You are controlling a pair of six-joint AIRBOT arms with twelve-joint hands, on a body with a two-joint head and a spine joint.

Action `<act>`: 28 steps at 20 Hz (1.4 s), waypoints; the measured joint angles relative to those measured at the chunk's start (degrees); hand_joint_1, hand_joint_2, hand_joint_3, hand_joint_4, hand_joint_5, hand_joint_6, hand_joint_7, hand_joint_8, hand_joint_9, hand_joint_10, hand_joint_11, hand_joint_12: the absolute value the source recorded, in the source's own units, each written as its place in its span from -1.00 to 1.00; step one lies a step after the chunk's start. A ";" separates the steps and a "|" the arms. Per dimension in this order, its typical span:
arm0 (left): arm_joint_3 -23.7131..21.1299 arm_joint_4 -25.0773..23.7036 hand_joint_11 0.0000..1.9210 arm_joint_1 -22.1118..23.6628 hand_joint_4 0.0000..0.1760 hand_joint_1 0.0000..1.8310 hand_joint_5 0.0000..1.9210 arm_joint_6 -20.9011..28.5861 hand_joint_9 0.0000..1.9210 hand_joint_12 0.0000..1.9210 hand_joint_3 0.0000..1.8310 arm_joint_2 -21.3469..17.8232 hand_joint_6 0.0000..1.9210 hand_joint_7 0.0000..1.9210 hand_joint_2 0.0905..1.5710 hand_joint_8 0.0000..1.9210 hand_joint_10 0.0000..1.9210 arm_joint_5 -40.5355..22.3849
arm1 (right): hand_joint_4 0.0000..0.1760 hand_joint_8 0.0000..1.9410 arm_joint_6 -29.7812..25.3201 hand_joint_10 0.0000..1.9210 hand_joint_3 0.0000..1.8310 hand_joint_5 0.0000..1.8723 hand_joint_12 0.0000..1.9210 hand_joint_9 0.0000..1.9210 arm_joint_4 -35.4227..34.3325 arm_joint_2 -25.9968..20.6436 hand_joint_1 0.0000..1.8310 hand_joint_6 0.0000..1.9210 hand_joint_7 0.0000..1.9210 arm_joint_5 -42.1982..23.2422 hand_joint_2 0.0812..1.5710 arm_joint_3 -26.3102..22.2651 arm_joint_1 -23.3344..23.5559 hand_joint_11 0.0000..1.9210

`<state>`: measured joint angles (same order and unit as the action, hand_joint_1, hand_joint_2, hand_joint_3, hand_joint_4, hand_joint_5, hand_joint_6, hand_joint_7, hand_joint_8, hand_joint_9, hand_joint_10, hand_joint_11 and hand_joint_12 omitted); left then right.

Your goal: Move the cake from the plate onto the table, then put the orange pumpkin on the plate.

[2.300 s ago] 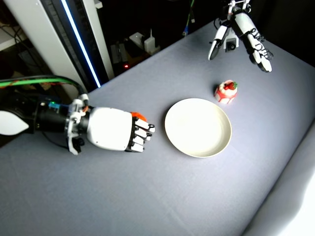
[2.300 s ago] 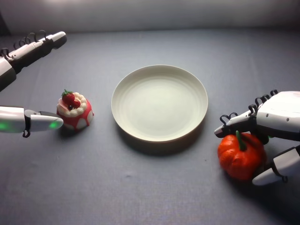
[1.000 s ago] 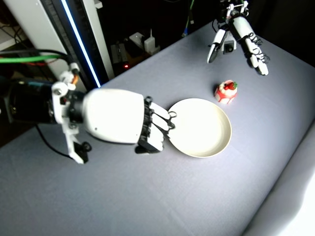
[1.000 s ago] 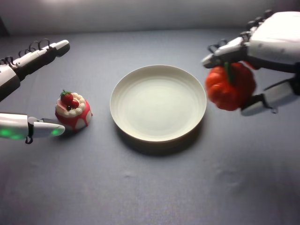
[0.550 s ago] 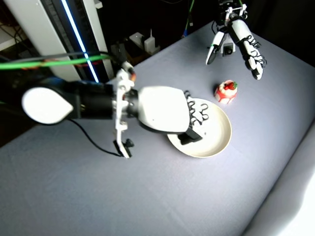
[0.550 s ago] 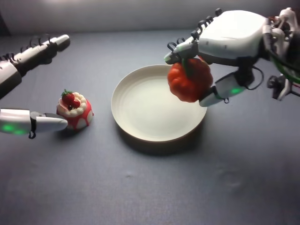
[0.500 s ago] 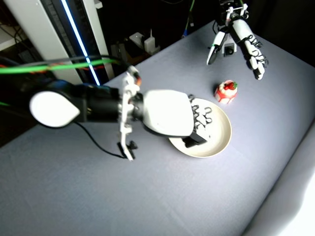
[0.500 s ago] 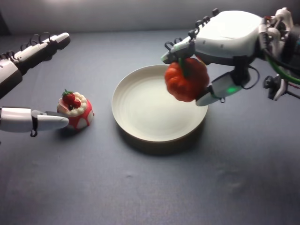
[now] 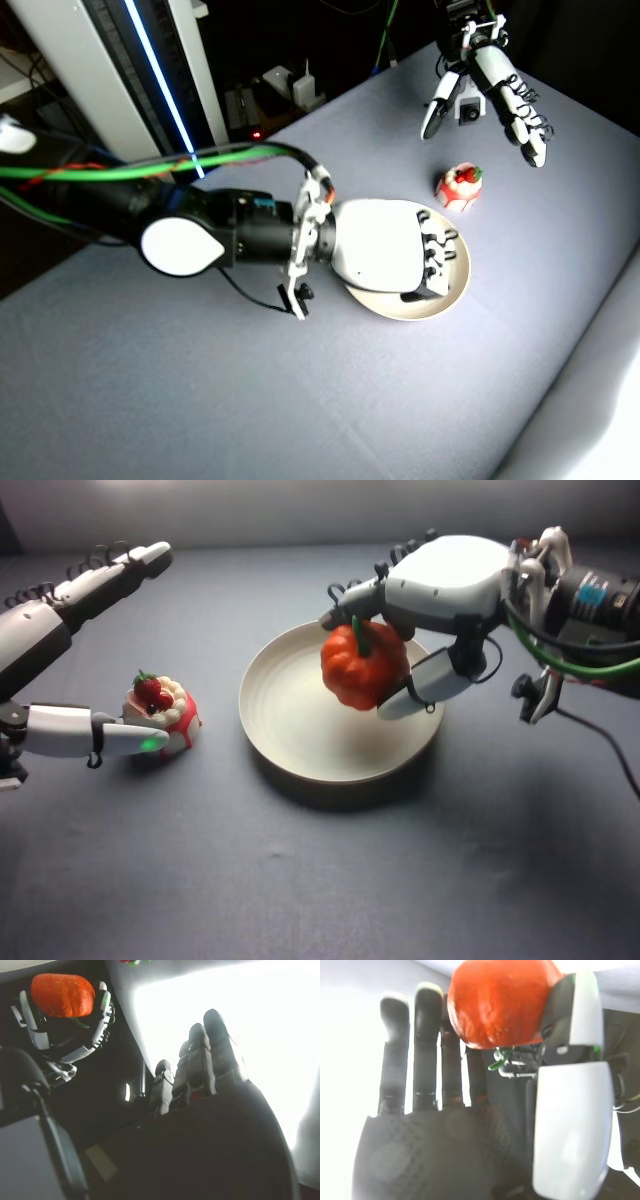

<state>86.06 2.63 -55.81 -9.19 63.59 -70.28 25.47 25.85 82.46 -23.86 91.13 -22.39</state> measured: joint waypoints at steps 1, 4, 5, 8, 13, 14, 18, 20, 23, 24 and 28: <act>0.59 -0.79 -1.00 0.98 1.00 0.01 -1.00 0.00 -0.92 -0.70 -1.00 0.59 -1.00 -1.00 -0.01 -1.00 -1.00 -0.07 | -0.77 0.49 -0.09 0.59 -1.00 -0.26 0.90 -0.51 -1.46 0.96 0.23 0.58 -0.30 -0.04 0.61 1.27 -1.53 -0.65; 0.90 -1.84 -1.00 2.71 0.95 0.04 -1.00 0.02 -0.91 -0.43 -0.98 0.94 -1.00 -1.00 0.10 -1.00 -1.00 -0.02 | -1.00 0.44 -1.70 0.56 -1.00 -0.24 0.84 -0.38 -2.25 1.49 0.29 0.46 -0.21 0.37 0.57 3.10 -2.56 -0.52; 0.90 -2.10 -1.00 2.82 0.99 0.04 -1.00 0.00 -0.91 -0.41 -0.98 0.94 -1.00 -1.00 0.10 -1.00 -1.00 -0.26 | -0.83 0.47 -2.19 0.59 -1.00 -0.21 0.88 -0.42 -2.54 1.49 0.26 0.43 -0.23 0.33 0.57 3.87 -2.56 -0.56; 0.92 -2.08 -1.00 2.86 0.85 0.05 -1.00 0.00 -0.95 -0.06 -1.00 0.94 -1.00 -1.00 0.09 -1.00 -0.99 -0.37 | -1.00 -0.42 -3.08 -0.18 -1.00 -0.35 0.38 -0.45 -3.26 1.36 0.28 -0.22 -0.34 1.09 0.35 5.11 -2.56 -0.66; 0.94 -2.10 -1.00 2.86 0.97 0.05 -1.00 0.00 -0.98 -0.08 -1.00 0.94 -1.00 -1.00 0.09 -1.00 -0.99 -0.42 | 0.03 -1.00 -4.33 -0.99 -1.00 -0.72 -0.05 -0.81 -3.21 1.70 0.10 -1.00 -0.91 0.90 0.00 5.20 -2.58 -1.00; 0.94 -2.12 -1.00 2.86 0.91 0.07 -1.00 0.00 -0.97 -0.08 -1.00 0.94 -1.00 -1.00 0.09 -1.00 -0.99 -0.42 | 0.16 -0.99 -4.42 -0.99 -1.00 -0.84 -0.22 -0.87 -3.28 1.70 0.09 -1.00 -0.98 0.79 -0.04 5.20 -2.58 -1.00; 0.94 -2.16 -1.00 2.86 0.60 0.07 -1.00 0.00 -1.00 -0.29 -1.00 0.94 -1.00 -1.00 0.10 -1.00 -1.00 -0.39 | 0.98 -1.00 -4.46 -1.00 -1.00 -0.95 -0.80 -1.00 -2.99 1.60 -0.02 -1.00 -1.00 0.94 -0.15 4.44 -2.58 -1.00; 0.96 -2.16 -1.00 2.86 0.74 0.08 -1.00 0.00 -0.96 -0.31 -0.99 0.94 -1.00 -1.00 0.12 -1.00 -0.98 -0.39 | 1.00 -1.00 -4.44 -1.00 -1.00 -1.00 -0.91 -1.00 -2.14 1.60 -0.09 -1.00 -1.00 0.85 -0.14 3.52 -2.58 -1.00; 0.96 -2.05 -1.00 2.86 0.90 0.00 -1.00 0.00 -0.91 -0.16 -1.00 1.29 -1.00 -1.00 0.12 -1.00 -0.98 -0.28 | 1.00 -1.00 -4.48 -1.00 -1.00 -1.00 -1.00 -1.00 -0.90 0.96 -0.07 -1.00 -1.00 0.31 -0.12 1.77 -2.21 -1.00; 0.96 -2.36 -1.00 2.86 0.81 0.00 -1.00 0.00 -0.96 -0.28 -0.99 1.29 -1.00 -1.00 0.14 -1.00 -0.98 -0.13 | 0.34 -1.00 -4.50 -1.00 -0.97 -1.00 -1.00 -1.00 -0.57 0.42 -0.11 -1.00 -1.00 0.17 -0.04 1.14 -2.10 -1.00; 0.90 -1.57 -1.00 2.86 0.93 0.03 -1.00 -0.02 -0.99 -0.93 -1.00 1.29 -1.00 -1.00 0.02 -1.00 -1.00 0.13 | 0.88 -1.00 -4.50 -1.00 -1.00 -1.00 -1.00 -1.00 3.08 -6.62 -0.16 -1.00 -1.00 0.11 -0.15 -5.01 1.31 -1.00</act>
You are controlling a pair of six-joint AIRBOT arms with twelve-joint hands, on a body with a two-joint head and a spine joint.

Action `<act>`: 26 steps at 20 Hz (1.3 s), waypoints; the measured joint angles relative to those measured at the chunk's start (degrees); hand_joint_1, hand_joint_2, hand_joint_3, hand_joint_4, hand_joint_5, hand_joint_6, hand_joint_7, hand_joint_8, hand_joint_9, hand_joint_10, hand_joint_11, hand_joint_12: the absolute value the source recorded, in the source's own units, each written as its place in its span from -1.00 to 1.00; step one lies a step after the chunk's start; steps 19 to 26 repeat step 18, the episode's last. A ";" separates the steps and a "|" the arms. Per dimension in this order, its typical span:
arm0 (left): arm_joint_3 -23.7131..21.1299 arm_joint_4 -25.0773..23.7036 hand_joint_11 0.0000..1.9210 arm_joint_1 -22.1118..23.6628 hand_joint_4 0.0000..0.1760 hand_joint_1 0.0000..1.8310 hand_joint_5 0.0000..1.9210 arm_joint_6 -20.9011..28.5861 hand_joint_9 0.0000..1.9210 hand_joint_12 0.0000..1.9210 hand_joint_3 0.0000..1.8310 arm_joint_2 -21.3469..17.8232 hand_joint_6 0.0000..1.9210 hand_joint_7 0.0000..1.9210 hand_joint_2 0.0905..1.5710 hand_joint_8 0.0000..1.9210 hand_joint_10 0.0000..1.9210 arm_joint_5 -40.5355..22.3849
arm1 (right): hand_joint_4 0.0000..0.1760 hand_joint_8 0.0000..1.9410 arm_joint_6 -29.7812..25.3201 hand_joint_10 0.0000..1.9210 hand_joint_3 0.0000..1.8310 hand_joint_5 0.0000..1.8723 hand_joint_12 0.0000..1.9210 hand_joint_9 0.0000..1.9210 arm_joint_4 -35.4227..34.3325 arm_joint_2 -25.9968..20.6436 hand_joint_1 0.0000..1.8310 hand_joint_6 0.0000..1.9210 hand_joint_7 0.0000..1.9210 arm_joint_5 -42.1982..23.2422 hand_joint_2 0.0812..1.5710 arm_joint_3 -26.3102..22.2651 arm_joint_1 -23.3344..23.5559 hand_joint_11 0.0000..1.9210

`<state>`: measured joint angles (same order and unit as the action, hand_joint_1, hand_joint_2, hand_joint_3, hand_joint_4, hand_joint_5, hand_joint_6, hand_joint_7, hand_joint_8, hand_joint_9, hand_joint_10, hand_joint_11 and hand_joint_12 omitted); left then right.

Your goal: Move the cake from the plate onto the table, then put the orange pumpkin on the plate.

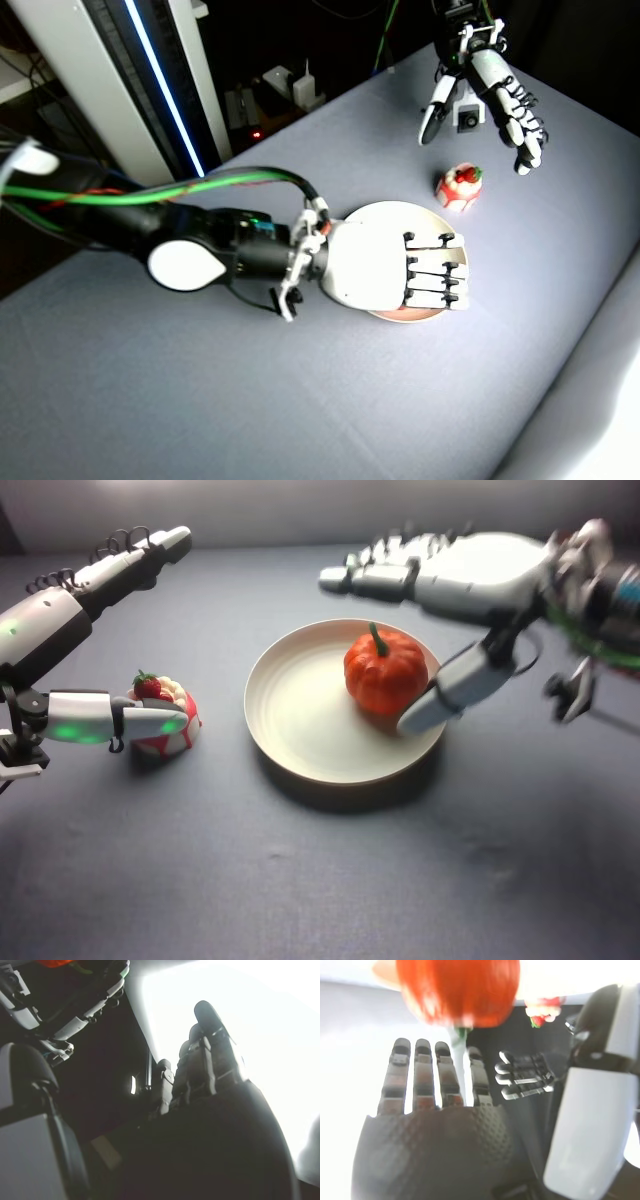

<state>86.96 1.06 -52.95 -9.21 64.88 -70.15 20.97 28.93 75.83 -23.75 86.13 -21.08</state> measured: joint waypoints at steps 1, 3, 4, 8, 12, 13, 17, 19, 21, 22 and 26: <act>-0.11 -0.04 -1.00 0.00 0.98 0.06 -1.00 0.00 -1.00 -0.99 -1.00 0.00 -1.00 -1.00 0.01 -1.00 -1.00 0.09 | 0.98 -1.00 0.00 -1.00 -1.00 -0.99 -0.99 -1.00 0.85 -2.34 -0.23 -1.00 -1.00 -0.28 -0.18 -1.79 1.64 -0.97; -0.90 0.66 -1.00 -0.39 0.87 0.05 -1.00 0.00 -1.00 -1.00 -1.00 -0.04 -1.00 -1.00 0.03 -1.00 -1.00 0.04 | 1.00 -1.00 0.39 -1.00 -1.00 -0.96 -1.00 -1.00 1.16 -6.78 -0.15 -0.99 -1.00 -1.55 -0.18 -5.49 3.45 -1.00; -1.49 1.60 -1.00 -1.18 0.71 0.07 -1.00 0.00 -1.00 -1.00 -0.98 -0.24 -1.00 -1.00 0.08 -1.00 -1.00 -0.20 | 0.39 -1.00 0.72 -1.00 -1.00 -0.99 -0.99 -1.00 1.40 -8.39 -0.20 -1.00 -1.00 -2.25 -0.15 -7.08 3.48 -0.99; -5.33 8.13 -1.00 -7.02 0.92 -0.01 -1.00 0.02 -1.00 -1.00 -0.97 -4.33 -1.00 -1.00 0.14 -1.00 -1.00 -3.15 | 0.95 -0.99 4.52 -1.00 -0.99 -0.93 -0.94 -1.00 -0.52 -18.75 0.30 -0.99 -0.94 -4.66 0.25 -15.37 3.45 -0.98; -9.51 16.92 -1.00 -13.00 1.00 -0.06 -0.98 -0.02 -1.00 -1.00 -0.99 -10.78 -0.99 -1.00 0.11 -1.00 -1.00 -11.85 | 0.70 -1.00 11.56 -1.00 -1.00 -0.97 -1.00 -1.00 -7.63 -31.65 -0.12 -1.00 -0.98 -9.25 0.02 -22.88 3.45 -1.00; -11.02 19.47 -1.00 -15.69 1.00 -0.05 -0.95 0.04 -1.00 -1.00 -1.00 -11.67 -0.98 -1.00 0.09 -1.00 -1.00 -15.85 | 0.56 -0.99 13.90 -0.99 -1.00 -0.95 -1.00 -0.98 -9.75 -34.60 -0.14 -0.99 -0.95 -10.32 0.05 -25.42 3.26 -1.00; -14.16 23.69 -1.00 -20.74 1.00 0.01 -0.94 0.02 -0.96 -1.00 -1.00 -13.03 -0.98 -0.93 0.04 -0.97 -0.98 -21.38 | -1.00 -0.99 24.26 -0.97 -1.00 -0.66 0.23 -0.40 -20.04 -43.28 -0.27 -0.99 -0.46 -21.79 0.32 -33.66 -4.55 -0.84; -14.16 23.80 -1.00 -21.00 1.00 -0.09 -0.91 0.02 -0.88 -1.00 -0.99 -13.18 -0.98 -0.82 0.13 -0.97 -0.95 -21.86 | -1.00 -0.99 26.29 -0.97 -1.00 -0.61 0.38 -0.33 -23.02 -44.04 -0.29 -0.99 -0.41 -24.30 0.38 -34.49 -7.21 -0.84; -14.16 23.80 -1.00 -21.00 1.00 -0.09 -0.91 0.02 -0.88 -1.00 -0.99 -13.18 -0.98 -0.82 0.13 -0.97 -0.95 -21.86 | -1.00 -0.99 26.29 -0.97 -1.00 -0.61 0.38 -0.33 -23.02 -44.04 -0.29 -0.99 -0.41 -24.30 0.38 -34.49 -7.21 -0.84; -14.16 23.80 -1.00 -21.00 1.00 -0.09 -0.91 0.02 -0.88 -1.00 -0.99 -13.18 -0.98 -0.82 0.13 -0.97 -0.95 -21.86 | -1.00 -0.99 26.29 -0.97 -1.00 -0.61 0.38 -0.33 -23.02 -44.04 -0.29 -0.99 -0.41 -24.30 0.38 -34.49 -7.21 -0.84; -14.16 23.80 -1.00 -21.00 1.00 -0.09 -0.91 0.02 -0.88 -1.00 -0.99 -13.18 -0.98 -0.82 0.13 -0.97 -0.95 -21.86 | -1.00 -0.99 26.29 -0.97 -1.00 -0.61 0.38 -0.33 -23.02 -44.04 -0.29 -0.99 -0.41 -24.30 0.38 -34.49 -7.21 -0.84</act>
